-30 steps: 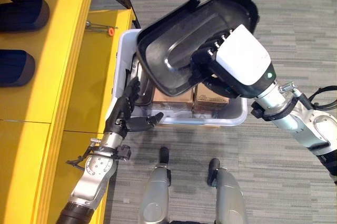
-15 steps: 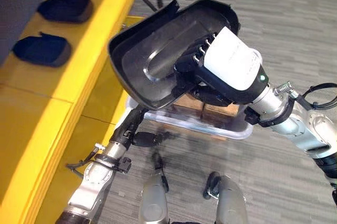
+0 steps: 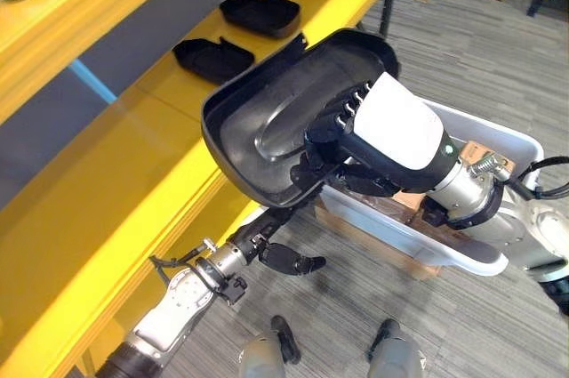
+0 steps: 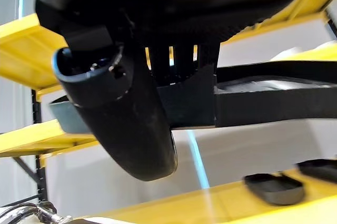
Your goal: Move parts from the plastic box to the shelf.
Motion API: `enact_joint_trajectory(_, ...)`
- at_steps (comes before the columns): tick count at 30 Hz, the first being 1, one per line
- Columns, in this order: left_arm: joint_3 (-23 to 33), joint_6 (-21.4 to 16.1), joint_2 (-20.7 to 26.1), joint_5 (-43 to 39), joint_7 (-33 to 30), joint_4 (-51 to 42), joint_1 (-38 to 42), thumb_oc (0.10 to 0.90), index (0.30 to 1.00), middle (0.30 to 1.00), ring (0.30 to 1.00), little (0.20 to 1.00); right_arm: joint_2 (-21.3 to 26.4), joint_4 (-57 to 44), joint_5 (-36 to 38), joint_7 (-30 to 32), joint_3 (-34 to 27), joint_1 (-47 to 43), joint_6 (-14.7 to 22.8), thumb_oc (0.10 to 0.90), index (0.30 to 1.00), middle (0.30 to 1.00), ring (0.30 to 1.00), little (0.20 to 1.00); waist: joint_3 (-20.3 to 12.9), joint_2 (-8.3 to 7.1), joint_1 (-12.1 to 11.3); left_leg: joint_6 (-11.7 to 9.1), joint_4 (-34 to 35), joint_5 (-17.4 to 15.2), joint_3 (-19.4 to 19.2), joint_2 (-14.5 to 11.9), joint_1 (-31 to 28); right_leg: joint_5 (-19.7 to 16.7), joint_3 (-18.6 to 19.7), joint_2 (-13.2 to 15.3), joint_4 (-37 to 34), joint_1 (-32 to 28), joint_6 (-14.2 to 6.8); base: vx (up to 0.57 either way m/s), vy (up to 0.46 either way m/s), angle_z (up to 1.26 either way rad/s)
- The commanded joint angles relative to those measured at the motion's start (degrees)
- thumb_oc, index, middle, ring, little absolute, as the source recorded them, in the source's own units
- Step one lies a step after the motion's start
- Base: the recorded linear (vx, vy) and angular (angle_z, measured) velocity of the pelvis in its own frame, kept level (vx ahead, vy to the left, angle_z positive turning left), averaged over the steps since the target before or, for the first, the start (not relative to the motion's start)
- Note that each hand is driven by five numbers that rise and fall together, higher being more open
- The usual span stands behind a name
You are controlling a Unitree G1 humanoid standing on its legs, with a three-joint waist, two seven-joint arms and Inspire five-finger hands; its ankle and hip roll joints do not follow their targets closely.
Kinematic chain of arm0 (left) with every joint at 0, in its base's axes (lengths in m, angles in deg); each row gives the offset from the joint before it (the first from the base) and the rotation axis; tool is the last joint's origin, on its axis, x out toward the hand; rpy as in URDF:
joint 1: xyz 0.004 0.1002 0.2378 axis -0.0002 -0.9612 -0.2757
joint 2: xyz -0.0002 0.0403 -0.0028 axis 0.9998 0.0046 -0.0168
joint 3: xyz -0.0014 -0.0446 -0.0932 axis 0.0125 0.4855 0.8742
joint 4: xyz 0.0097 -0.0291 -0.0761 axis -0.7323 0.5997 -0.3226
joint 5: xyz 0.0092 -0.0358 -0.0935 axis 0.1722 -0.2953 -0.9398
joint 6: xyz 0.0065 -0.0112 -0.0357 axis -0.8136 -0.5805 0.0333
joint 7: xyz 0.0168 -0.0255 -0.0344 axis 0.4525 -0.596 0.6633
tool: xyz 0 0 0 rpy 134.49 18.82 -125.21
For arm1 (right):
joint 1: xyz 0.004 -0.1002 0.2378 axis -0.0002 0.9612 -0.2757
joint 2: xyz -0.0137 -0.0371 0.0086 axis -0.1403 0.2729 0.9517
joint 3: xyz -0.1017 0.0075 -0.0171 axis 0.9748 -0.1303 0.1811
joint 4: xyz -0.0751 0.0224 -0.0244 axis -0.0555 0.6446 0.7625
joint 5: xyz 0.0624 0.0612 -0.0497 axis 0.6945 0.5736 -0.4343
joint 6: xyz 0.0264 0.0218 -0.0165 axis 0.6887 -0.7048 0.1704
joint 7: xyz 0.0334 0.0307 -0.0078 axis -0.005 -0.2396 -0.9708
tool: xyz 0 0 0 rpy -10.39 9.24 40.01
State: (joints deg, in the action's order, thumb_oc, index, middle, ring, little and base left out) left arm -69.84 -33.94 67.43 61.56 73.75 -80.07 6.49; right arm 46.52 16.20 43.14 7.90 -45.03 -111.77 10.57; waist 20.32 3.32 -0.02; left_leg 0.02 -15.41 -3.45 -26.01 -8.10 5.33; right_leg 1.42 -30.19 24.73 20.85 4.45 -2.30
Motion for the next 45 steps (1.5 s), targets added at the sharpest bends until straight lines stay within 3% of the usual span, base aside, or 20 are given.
enact_joint_trajectory(1, 2.6, -4.8, 3.4, 2.2, -0.2, -10.4, 1.5, 0.900, 1.000, 1.000, 1.000, 1.000, -3.5, -4.1, 5.2, 4.2, -4.9, -4.4, -1.0, 0.400, 0.300, 0.300, 0.300, 0.300, -6.6, -0.82, -1.6, 0.1, 5.0, -7.3, 1.6, 0.3, -8.6, -0.6, 0.5, -5.2, -5.6, 0.4, -2.8, -0.02, 0.168, 0.60)
enact_joint_trajectory(6, 3.2, -3.6, 5.1, 1.9, 2.6, -14.1, 1.1, 0.900, 1.000, 1.000, 1.000, 1.000, -3.9, -5.0, 5.7, 3.5, -6.2, -1.2, -1.8, 0.400, 0.300, 0.300, 0.300, 0.300, -7.0, -2.23, -3.0, 0.9, 6.4, -7.5, 4.5, 2.0, -8.6, -4.9, 2.7, -4.3, -10.0, -0.7, -6.1, 0.00, 0.102, 0.54)
enact_joint_trajectory(8, 2.8, -3.6, 6.1, 4.0, 2.1, -14.2, 2.0, 0.900, 1.000, 1.000, 1.000, 1.000, -3.8, -5.2, 4.4, 3.4, -6.0, -0.1, -0.9, 0.400, 0.300, 0.300, 0.300, 0.300, -7.2, -3.22, -3.3, 1.0, 7.2, -7.4, 6.8, 2.7, -8.5, -6.6, 5.6, -4.8, -12.7, -1.3, -7.5, 0.00, 0.060, 0.58)
enact_joint_trajectory(12, 3.7, -2.9, 6.8, 2.8, 2.2, -15.0, 1.6, 0.900, 1.000, 1.000, 1.000, 1.000, -2.6, -6.2, 4.1, 3.9, -6.8, 2.1, -0.1, 0.400, 0.300, 0.300, 0.300, 0.300, -7.8, -3.91, -3.4, 0.8, 8.7, -6.8, 9.7, 3.1, -8.0, -8.2, 9.4, -5.7, -16.1, -2.2, -8.8, 0.01, -0.009, 0.37)
enact_joint_trajectory(14, 4.5, -2.5, 7.7, 2.3, 2.1, -15.5, 1.0, 0.900, 1.000, 1.000, 1.000, 1.000, -1.6, -7.0, 3.5, 4.2, -7.6, 3.6, 0.3, 0.400, 0.300, 0.300, 0.300, 0.300, -8.2, -4.41, -3.3, 0.7, 10.9, -4.6, 11.4, 3.2, -7.4, -9.0, 11.7, -6.3, -17.5, -2.1, -8.4, -0.03, -0.046, 0.28)
enact_joint_trajectory(15, 4.8, -2.7, 7.9, 2.2, 2.4, -15.5, 0.7, 0.900, 1.000, 1.000, 1.000, 1.000, -1.1, -7.6, 3.3, 4.2, -7.9, 4.1, 0.0, 0.400, 0.300, 0.300, 0.300, 0.300, -8.5, -4.44, -3.1, 0.5, 11.8, -4.0, 12.4, 3.1, -7.5, -8.8, 13.2, -6.8, -17.8, -2.2, -8.4, 0.07, -0.074, 0.60)
enact_joint_trajectory(16, 4.8, -3.8, 8.3, 2.2, 3.4, -15.5, 0.2, 0.900, 1.000, 1.000, 1.000, 1.000, 0.1, -9.6, 2.0, 3.6, -9.2, 6.6, -2.7, 0.400, 0.300, 0.300, 0.300, 0.300, -9.3, -4.42, -2.0, 0.3, 14.0, -2.5, 16.3, 3.0, -7.5, -7.7, 19.0, -8.9, -19.0, -2.8, -8.6, 0.10, -0.099, 0.98)
enact_joint_trajectory(17, 4.8, -4.6, 8.6, 2.2, 3.8, -15.8, 0.1, 0.900, 1.000, 1.000, 1.000, 1.000, 1.0, -10.0, 1.7, 4.0, -10.2, 8.3, -4.0, 0.400, 0.300, 0.300, 0.300, 0.300, -9.7, -4.48, -1.5, 0.2, 14.9, -2.0, 17.9, 3.1, -7.5, -7.1, 21.3, -9.9, -19.5, -3.1, -8.6, 0.09, -0.099, 1.16)
enact_joint_trajectory(18, 4.8, -4.9, 8.8, 2.1, 3.9, -15.8, 0.1, 0.900, 1.000, 1.000, 1.000, 1.000, 1.3, -10.1, 1.6, 4.1, -10.6, 8.8, -4.3, 0.400, 0.300, 0.300, 0.300, 0.300, -9.8, -4.58, -1.4, 0.2, 15.2, -1.6, 18.4, 3.2, -7.2, -7.2, 22.0, -10.2, -19.7, -3.0, -8.6, 0.08, -0.109, 1.21)
enact_joint_trajectory(19, 5.1, -5.9, 9.6, 1.0, 4.9, -16.2, -0.1, 0.900, 1.000, 1.000, 1.000, 1.000, 2.9, -10.0, 1.3, 4.8, -12.4, 11.5, -5.7, 0.400, 0.300, 0.300, 0.300, 0.300, -10.4, -4.71, -0.7, 0.2, 16.3, -1.2, 20.6, 3.5, -7.2, -6.4, 25.1, -11.6, -20.1, -3.3, -8.8, 0.08, -0.132, 1.09)
enact_joint_trajectory(21, 6.0, -5.9, 10.7, 0.4, 5.1, -16.7, -1.0, 0.900, 1.000, 1.000, 1.000, 1.000, 4.3, -9.3, 1.2, 5.5, -14.5, 15.0, -4.8, 0.400, 0.300, 0.300, 0.300, 0.300, -11.3, -4.92, -0.2, 0.2, 17.1, -0.7, 22.9, 4.1, -7.1, -5.2, 27.3, -13.1, -20.1, -3.4, -8.9, 0.08, -0.120, 1.19)
enact_joint_trajectory(25, 10.4, -6.8, 12.9, -2.0, 3.3, -17.1, -5.2, 0.900, 1.000, 1.000, 1.000, 1.000, 7.3, -6.8, -0.2, 8.0, -14.5, 15.7, -1.7, 0.400, 0.300, 0.300, 0.300, 0.300, -10.8, -5.35, -2.0, -0.3, 16.4, -0.2, 25.3, 4.2, -6.1, -1.7, 25.6, -14.5, -17.9, -3.8, -7.4, 0.02, -0.142, 1.17)
enact_joint_trajectory(30, 12.8, -8.8, 12.6, -6.2, 7.5, -16.6, -7.2, 0.900, 1.000, 1.000, 1.000, 1.000, 8.3, -4.8, 1.0, 9.3, -11.4, 11.1, -3.0, 0.400, 0.300, 0.300, 0.300, 0.300, -10.3, -5.48, -3.6, -1.4, 15.8, 0.5, 25.5, 2.7, -4.9, 0.9, 22.5, -15.2, -16.6, -4.2, -5.6, -0.03, -0.200, 0.23)
enact_joint_trajectory(33, 13.7, -9.9, 11.9, -13.8, 14.1, -18.2, -8.8, 0.900, 1.000, 1.000, 1.000, 1.000, 8.8, -4.4, 1.7, 7.7, -8.9, 8.6, -2.7, 0.400, 0.300, 0.300, 0.300, 0.300, -9.9, -4.47, -4.3, -3.2, 15.5, 2.6, 26.4, -0.5, -4.3, 3.8, 19.8, -16.6, -14.3, -4.4, -3.0, -0.01, -0.240, 0.19)
enact_joint_trajectory(38, 17.6, -9.8, 13.6, -19.1, 13.1, -19.3, -11.0, 0.900, 1.000, 1.000, 1.000, 1.000, 9.7, -3.6, 3.0, 6.7, -5.4, 4.1, -1.9, 0.400, 0.300, 0.300, 0.300, 0.300, -9.3, -2.94, -4.7, -4.8, 14.3, 4.4, 27.4, -2.8, -3.6, 5.5, 18.7, -17.3, -12.4, -4.3, -1.2, 0.00, -0.087, 0.10)
enact_joint_trajectory(41, 20.3, -8.7, 12.1, -20.5, 11.9, -18.7, -11.9, 0.900, 1.000, 1.000, 1.000, 1.000, 9.1, -4.3, 2.6, 4.9, -6.0, 4.8, -1.7, 0.400, 0.300, 0.300, 0.300, 0.300, -9.2, -2.28, -4.3, -5.3, 14.0, 5.4, 25.0, -3.5, -3.5, 5.9, 17.1, -17.4, -12.0, -4.8, -0.6, 0.03, -0.057, 0.06)
enact_joint_trajectory(42, 22.0, -7.9, 11.0, -22.3, 12.6, -18.0, -12.4, 0.900, 1.000, 1.000, 1.000, 1.000, 8.9, -5.1, 1.6, 3.9, -8.7, 7.6, -1.7, 0.400, 0.300, 0.300, 0.300, 0.300, -9.1, -2.05, -3.5, -5.6, 13.0, 5.4, 20.4, -3.8, -3.1, 6.0, 14.7, -17.4, -12.0, -5.3, -0.2, 0.01, -0.104, 0.25)
enact_joint_trajectory(43, 23.3, -8.1, 10.2, -25.5, 13.0, -17.5, -13.1, 0.900, 1.000, 1.000, 1.000, 1.000, 9.0, -6.3, 0.6, 4.2, -12.4, 12.0, -1.4, 0.400, 0.300, 0.300, 0.300, 0.300, -8.9, -2.22, -2.9, -5.3, 11.6, 4.0, 17.0, -2.8, -3.0, 6.0, 12.5, -17.2, -12.3, -6.0, -0.2, 0.00, -0.102, 0.49)
enact_joint_trajectory(45, 23.8, -7.8, 9.7, -27.4, 13.8, -16.8, -13.2, 0.900, 1.000, 1.000, 1.000, 1.000, 9.0, -6.5, 0.3, 4.4, -13.9, 14.1, -1.1, 0.400, 0.300, 0.300, 0.300, 0.300, -8.9, -2.33, -2.7, -4.6, 10.9, 3.0, 15.7, -1.3, -2.8, 5.8, 11.8, -17.2, -12.6, -6.2, -0.3, 0.01, -0.045, 1.11)
